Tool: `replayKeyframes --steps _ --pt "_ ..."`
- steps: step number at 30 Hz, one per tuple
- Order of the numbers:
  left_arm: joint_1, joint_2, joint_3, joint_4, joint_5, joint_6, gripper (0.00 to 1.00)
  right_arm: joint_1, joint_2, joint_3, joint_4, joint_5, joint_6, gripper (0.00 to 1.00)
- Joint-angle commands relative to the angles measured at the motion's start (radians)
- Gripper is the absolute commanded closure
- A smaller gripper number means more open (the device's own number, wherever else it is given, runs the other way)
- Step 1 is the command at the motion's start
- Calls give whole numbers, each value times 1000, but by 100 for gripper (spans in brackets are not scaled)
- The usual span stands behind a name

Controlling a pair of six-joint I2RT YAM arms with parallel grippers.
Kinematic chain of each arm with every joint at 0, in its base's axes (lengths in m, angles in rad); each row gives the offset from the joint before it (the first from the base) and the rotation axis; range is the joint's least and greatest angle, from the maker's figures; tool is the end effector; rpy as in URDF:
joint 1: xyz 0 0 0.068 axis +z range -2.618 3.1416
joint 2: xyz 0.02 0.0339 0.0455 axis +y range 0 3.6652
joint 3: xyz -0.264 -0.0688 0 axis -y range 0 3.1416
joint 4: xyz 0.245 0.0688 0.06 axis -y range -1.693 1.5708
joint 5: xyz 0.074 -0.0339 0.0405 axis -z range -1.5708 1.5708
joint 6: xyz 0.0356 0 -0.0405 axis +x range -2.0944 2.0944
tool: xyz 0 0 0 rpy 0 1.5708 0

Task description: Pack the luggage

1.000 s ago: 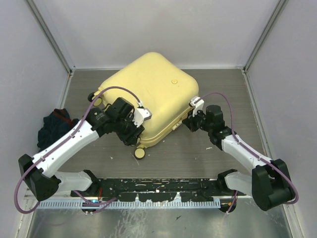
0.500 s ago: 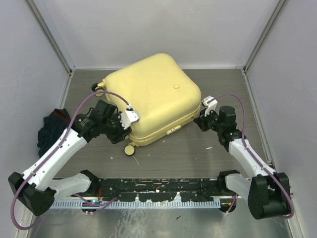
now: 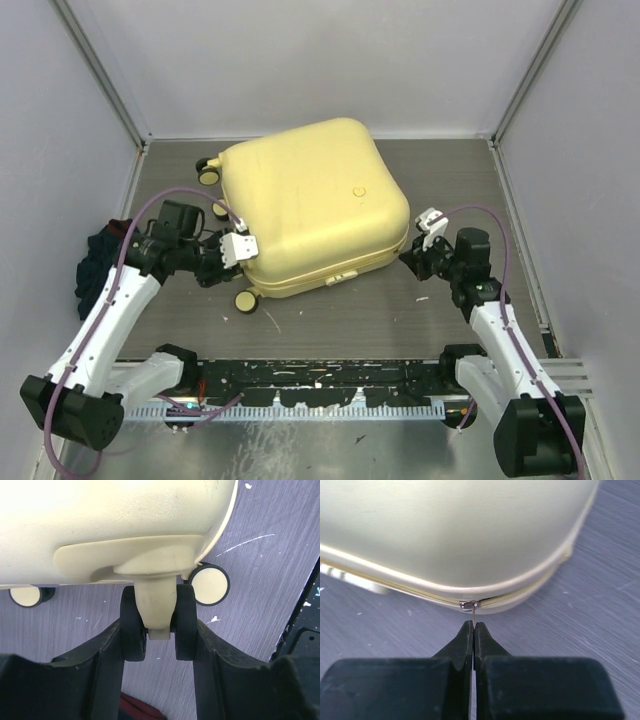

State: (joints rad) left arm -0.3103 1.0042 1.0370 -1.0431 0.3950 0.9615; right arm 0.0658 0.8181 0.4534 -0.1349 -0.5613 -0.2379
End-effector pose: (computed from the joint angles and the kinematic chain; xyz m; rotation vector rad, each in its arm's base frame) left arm 0.1653 -0.0674 0.3137 1.5878 1.9104 -0.2419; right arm 0.1796 0.0308 0.2250 -0.6377 1.9161 0.4701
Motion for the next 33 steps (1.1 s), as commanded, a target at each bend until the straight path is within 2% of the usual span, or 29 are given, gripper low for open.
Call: replayKeyframes --steps 1,7,14,22,30,33 --pt "90 55 1 -241 -71 192 100 -152 51 99 14 12 -152 100" --pt "120 74 5 -286 -66 318 100 -320 167 204 9 -114 -243 100" --pt "123 68 -31 -310 -63 444 100 -331 371 315 141 -276 -227 99" --pt "122 79 -57 -352 -66 556 100 -281 579 494 115 -367 -343 99" --pt "122 102 -61 -350 -89 608 100 -181 778 649 105 -361 -458 99" --pt "123 121 -43 -347 -84 608 100 -136 825 674 50 -356 -509 99"
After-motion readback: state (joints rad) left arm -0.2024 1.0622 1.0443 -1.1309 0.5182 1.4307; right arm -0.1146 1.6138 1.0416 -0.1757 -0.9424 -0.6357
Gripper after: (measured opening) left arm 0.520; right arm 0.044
